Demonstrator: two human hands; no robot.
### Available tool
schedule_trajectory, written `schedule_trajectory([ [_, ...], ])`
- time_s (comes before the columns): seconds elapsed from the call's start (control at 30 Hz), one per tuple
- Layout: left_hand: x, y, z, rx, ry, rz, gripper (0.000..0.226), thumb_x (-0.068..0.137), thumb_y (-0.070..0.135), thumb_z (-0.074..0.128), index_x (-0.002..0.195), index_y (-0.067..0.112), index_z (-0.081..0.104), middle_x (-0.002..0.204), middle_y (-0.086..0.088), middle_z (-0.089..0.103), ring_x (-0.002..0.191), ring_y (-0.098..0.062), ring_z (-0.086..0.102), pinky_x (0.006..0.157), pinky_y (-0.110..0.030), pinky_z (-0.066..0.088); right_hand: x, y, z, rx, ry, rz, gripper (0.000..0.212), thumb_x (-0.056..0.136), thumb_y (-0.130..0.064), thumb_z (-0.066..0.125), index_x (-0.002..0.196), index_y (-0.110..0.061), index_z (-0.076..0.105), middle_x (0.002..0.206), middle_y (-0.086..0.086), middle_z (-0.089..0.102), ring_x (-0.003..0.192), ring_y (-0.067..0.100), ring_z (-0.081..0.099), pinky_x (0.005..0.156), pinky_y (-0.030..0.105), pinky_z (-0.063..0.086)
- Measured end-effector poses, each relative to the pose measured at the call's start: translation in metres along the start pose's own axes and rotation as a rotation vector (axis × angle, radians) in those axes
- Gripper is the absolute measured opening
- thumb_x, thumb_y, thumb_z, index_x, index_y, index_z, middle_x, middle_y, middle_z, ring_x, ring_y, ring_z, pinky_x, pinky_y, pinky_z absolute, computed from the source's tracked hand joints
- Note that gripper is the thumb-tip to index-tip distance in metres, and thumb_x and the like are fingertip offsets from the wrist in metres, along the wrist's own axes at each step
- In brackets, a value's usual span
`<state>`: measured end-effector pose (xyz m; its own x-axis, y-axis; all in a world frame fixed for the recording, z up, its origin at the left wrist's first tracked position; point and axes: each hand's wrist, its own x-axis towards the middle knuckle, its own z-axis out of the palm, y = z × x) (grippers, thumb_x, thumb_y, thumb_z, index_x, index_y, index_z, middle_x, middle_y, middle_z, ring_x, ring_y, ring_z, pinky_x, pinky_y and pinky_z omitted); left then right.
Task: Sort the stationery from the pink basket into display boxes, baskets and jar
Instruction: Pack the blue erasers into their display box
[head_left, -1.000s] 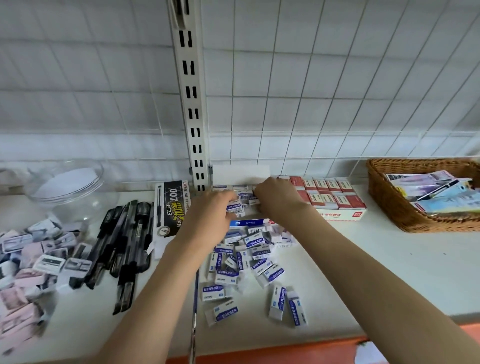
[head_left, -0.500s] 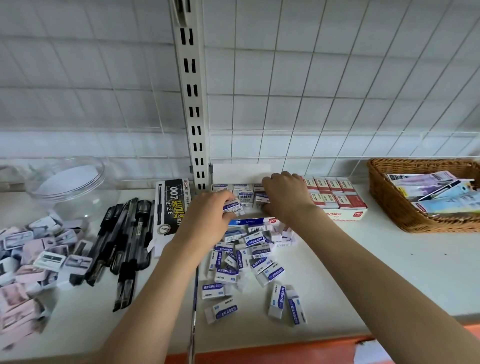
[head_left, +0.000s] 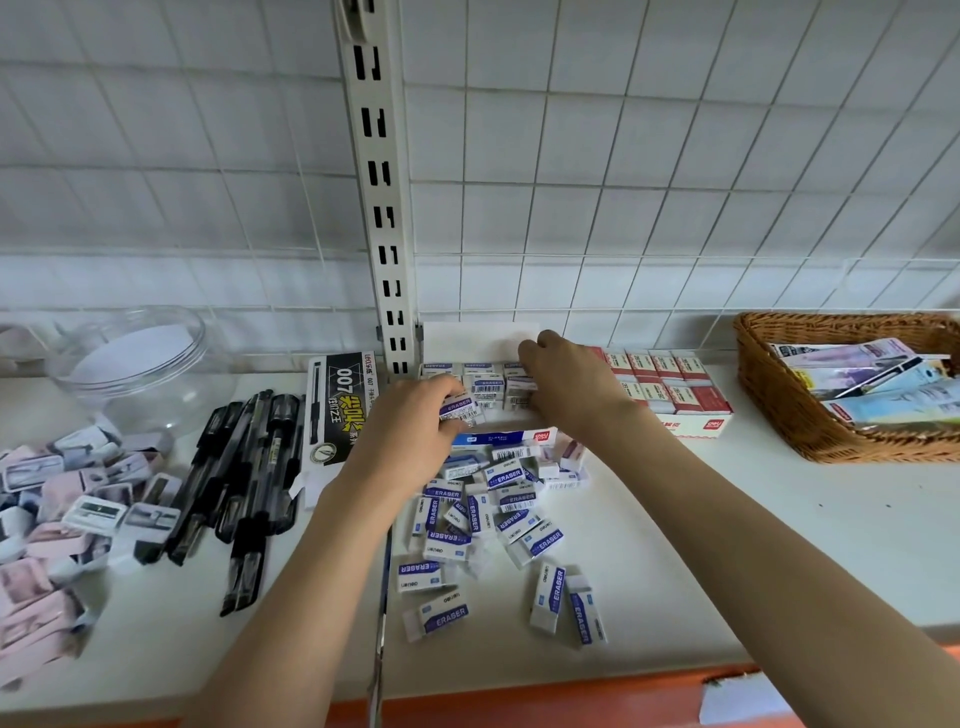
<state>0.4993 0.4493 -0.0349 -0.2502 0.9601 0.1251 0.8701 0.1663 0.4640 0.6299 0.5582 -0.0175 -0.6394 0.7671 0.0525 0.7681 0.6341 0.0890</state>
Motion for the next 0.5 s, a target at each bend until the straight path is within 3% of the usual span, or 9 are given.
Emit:
schedule_trajectory([
  [0.13, -0.001, 0.002, -0.002, 0.005, 0.001, 0.003, 0.041, 0.087, 0.02, 0.064, 0.127, 0.015, 0.055, 0.13, -0.002, 0.057, 0.105, -0.017, 0.061, 0.1, -0.029, 0.042, 0.0, -0.004, 0.008, -0.186, 0.057, -0.027, 0.033, 0.089, -0.012, 0.055, 0.121, -0.012, 0.048, 0.117, 0.006, 0.052, 0.108, 0.025, 0.053, 0.081, 0.031, 0.04],
  [0.3, -0.001, 0.004, -0.003, 0.037, -0.005, 0.0, 0.041, 0.088, 0.018, 0.063, 0.128, 0.014, 0.054, 0.13, -0.002, 0.057, 0.111, -0.017, 0.058, 0.102, -0.029, 0.04, 0.016, 0.005, 0.004, -0.207, 0.038, -0.016, 0.063, 0.081, -0.029, 0.068, 0.132, -0.013, 0.036, 0.129, 0.007, 0.047, 0.122, 0.026, 0.042, 0.101, 0.034, 0.032],
  [0.43, 0.006, 0.015, -0.008, 0.034, -0.011, 0.03, 0.04, 0.087, 0.017, 0.065, 0.126, 0.013, 0.055, 0.126, -0.003, 0.06, 0.11, -0.017, 0.058, 0.095, -0.023, 0.04, 0.023, 0.008, 0.003, -0.178, -0.005, -0.042, 0.057, 0.081, -0.035, 0.068, 0.127, -0.014, 0.043, 0.125, 0.004, 0.054, 0.122, 0.025, 0.042, 0.102, 0.035, 0.03],
  [0.5, 0.016, 0.023, -0.009, 0.053, -0.018, 0.056, 0.04, 0.086, 0.018, 0.065, 0.125, 0.013, 0.055, 0.123, -0.004, 0.061, 0.106, -0.019, 0.059, 0.094, -0.027, 0.042, 0.023, 0.009, 0.003, -0.153, -0.006, -0.047, 0.055, 0.081, -0.037, 0.068, 0.125, -0.015, 0.045, 0.123, 0.003, 0.054, 0.121, 0.025, 0.043, 0.102, 0.035, 0.03],
])
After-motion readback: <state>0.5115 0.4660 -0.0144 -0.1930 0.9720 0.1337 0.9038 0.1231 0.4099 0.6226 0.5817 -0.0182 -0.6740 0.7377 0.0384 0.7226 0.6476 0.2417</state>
